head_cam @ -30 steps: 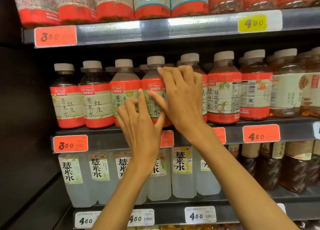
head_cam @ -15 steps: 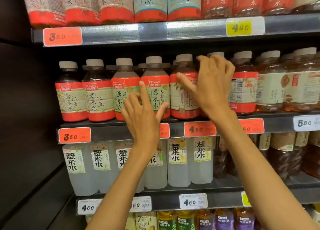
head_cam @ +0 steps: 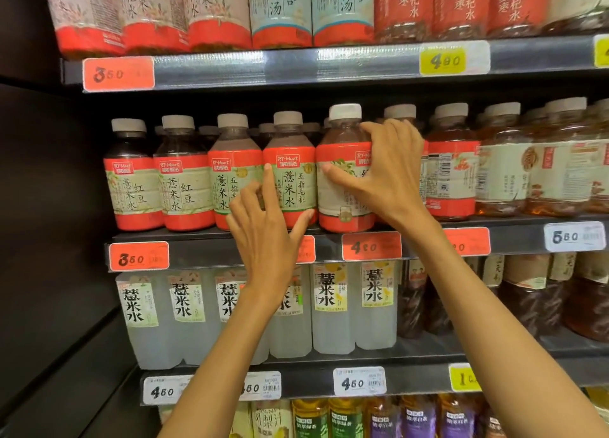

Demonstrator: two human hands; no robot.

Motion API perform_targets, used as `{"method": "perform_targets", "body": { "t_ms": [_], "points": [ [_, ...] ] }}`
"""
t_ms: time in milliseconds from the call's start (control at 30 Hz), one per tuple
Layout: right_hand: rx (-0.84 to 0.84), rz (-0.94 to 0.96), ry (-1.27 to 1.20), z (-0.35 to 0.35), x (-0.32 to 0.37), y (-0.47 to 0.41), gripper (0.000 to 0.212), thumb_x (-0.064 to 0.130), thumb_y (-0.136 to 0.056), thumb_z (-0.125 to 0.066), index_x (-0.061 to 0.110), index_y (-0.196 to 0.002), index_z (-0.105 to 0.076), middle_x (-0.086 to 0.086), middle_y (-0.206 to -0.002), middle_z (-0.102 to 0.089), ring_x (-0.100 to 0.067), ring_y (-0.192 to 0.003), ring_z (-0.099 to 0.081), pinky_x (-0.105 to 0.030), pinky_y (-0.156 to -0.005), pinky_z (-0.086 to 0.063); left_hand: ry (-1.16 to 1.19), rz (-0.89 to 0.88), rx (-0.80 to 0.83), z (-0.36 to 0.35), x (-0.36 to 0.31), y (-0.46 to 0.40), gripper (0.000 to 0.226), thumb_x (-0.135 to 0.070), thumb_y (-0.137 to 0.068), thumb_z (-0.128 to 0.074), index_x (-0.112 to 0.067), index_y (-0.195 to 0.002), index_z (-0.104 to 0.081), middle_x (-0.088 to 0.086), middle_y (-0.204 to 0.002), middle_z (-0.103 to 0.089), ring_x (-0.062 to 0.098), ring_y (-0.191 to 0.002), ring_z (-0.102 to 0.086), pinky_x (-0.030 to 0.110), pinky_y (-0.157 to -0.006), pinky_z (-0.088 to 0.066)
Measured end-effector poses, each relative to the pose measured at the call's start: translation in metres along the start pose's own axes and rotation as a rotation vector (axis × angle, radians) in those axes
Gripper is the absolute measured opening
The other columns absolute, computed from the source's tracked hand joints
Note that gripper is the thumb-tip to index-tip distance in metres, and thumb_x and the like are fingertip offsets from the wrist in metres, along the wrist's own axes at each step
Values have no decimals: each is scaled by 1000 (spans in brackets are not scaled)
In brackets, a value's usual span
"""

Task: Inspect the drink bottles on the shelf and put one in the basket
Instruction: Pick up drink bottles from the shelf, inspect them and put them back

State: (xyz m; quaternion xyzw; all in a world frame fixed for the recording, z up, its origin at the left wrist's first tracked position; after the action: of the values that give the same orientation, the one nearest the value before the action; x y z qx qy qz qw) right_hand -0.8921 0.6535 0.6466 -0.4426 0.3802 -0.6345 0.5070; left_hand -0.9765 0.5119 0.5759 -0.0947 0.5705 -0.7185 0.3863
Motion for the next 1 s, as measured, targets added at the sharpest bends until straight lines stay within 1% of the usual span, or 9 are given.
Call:
{"method": "perform_targets", "body": {
  "t_ms": [100, 233, 300, 400, 567, 667, 767, 833, 1000],
  "points": [
    [7, 40, -101, 6, 0, 4, 87, 69, -70, -53, 1, -124, -54, -17, -124, -53, -32, -129, -40, -47, -113, -19, 67, 20, -2, 5, -3, 2, 79, -45, -84, -67, -10, -146, -34, 19, -128, -46, 34, -115, -42, 37, -94, -30],
    [-70, 67, -234, 16, 4, 17, 74, 50, -72, -71, -1, -123, -54, -16, -129, -52, -29, -136, -35, -48, -119, -10, 458, -2, -12, 23, -18, 22, 68, -42, -86, -60, -13, -143, -37, 7, -135, -43, 15, -125, -37, 21, -104, -24],
    [-100, 56, -293, 22, 9, 27, 74, 50, -72, -72, 0, -124, -54, -13, -129, -52, -24, -136, -33, -47, -119, -11, 651, 21, 153, 28, -29, 38, 77, -52, -81, -56, -23, -147, -27, -6, -145, -36, 4, -133, -33, 21, -109, -28],
    [-92, 38, -413, 34, 18, 42, 78, 55, -70, -68, 3, -125, -52, -11, -128, -51, -19, -129, -39, -45, -111, -30, 800, 101, 403, 30, -43, 58, 99, -49, -72, -71, -33, -150, -13, -11, -151, -33, 5, -135, -37, 28, -107, -41],
    [96, -13, -681, 42, 31, 67, 77, 38, -64, -83, 10, -127, -48, -5, -117, -48, -9, -109, -51, -27, -93, -48, 985, 275, 474, 29, -42, 79, 81, -18, -63, -88, -29, -130, -43, -11, -112, -63, -1, -97, -64, 10, -71, -51],
    [250, -112, -796, 42, 26, 74, 74, 35, -66, -85, 15, -125, -46, -2, -121, -50, -8, -110, -55, -25, -90, -50, 1030, 290, 537, 34, -36, 86, 79, -8, -66, -85, -26, -130, -43, -9, -111, -65, -3, -96, -65, 9, -72, -51],
    [352, -341, -1134, 43, 15, 73, 47, 36, -78, -68, 19, -118, -54, -3, -117, -62, -8, -104, -62, -20, -83, -50, 1039, 289, 650, 40, -30, 92, 74, -7, -65, -86, -31, -124, -46, -14, -106, -70, -5, -94, -66, 7, -71, -50],
    [421, -369, -1194, 43, 12, 71, 39, 31, -83, -60, 17, -119, -57, 0, -111, -68, -8, -98, -66, -19, -79, -51, 1060, 291, 740, 43, -29, 98, 73, -15, -61, -89, -35, -118, -49, -21, -104, -70, -4, -94, -66, 8, -71, -50],
    [537, -425, -1393, 39, 16, 77, 41, 27, -88, -50, 3, -119, -59, -10, -105, -70, -23, -95, -66, -36, -87, -53, 1160, 346, 941, 47, -32, 114, 77, -34, -49, -84, -33, -119, -51, -18, -109, -70, 1, -101, -67, 11, -76, -51]
  ]
}}
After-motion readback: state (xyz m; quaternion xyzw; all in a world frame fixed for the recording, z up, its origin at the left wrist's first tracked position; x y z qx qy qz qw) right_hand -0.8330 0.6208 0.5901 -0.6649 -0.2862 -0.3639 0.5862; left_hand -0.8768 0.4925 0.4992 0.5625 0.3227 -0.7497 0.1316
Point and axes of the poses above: each hand's wrist, its own y-axis away from the middle knuckle, its own z-axis out of the back of the hand, x = y × z, the point moved 3 cm from there along -y, towards the middle knuckle
